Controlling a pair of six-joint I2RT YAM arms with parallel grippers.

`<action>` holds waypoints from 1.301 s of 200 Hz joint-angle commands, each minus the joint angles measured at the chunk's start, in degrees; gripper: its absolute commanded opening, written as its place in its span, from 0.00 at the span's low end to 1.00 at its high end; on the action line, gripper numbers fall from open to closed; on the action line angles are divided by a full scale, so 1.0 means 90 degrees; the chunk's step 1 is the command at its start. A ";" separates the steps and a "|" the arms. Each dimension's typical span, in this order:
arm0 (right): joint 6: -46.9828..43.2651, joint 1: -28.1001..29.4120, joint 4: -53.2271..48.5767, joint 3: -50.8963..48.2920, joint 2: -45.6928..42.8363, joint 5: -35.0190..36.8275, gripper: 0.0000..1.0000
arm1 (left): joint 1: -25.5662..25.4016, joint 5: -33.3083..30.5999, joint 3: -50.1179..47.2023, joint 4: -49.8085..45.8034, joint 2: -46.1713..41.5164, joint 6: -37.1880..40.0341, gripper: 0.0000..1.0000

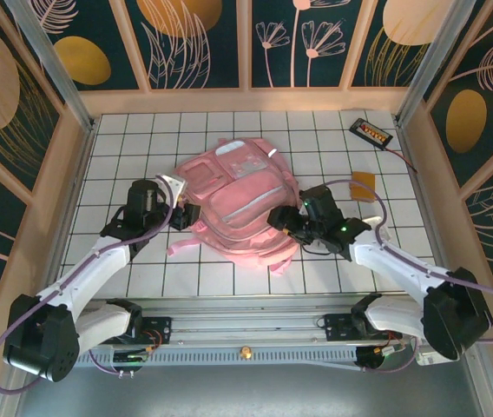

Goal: Pack the student bag

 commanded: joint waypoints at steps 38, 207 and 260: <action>0.0027 -0.0045 0.0274 0.0181 0.0088 -0.0111 0.65 | 0.0046 0.0646 0.0049 -0.0424 0.0906 0.3201 0.55; 0.0148 -0.0280 0.1058 0.0488 0.0752 -0.0603 0.58 | 0.0067 0.0859 -0.0932 0.1750 0.1432 0.5002 0.54; 0.0143 -0.0281 0.1003 0.0397 0.0629 -0.0534 0.58 | 0.0099 0.0642 -0.1058 0.2419 0.1620 0.4629 0.54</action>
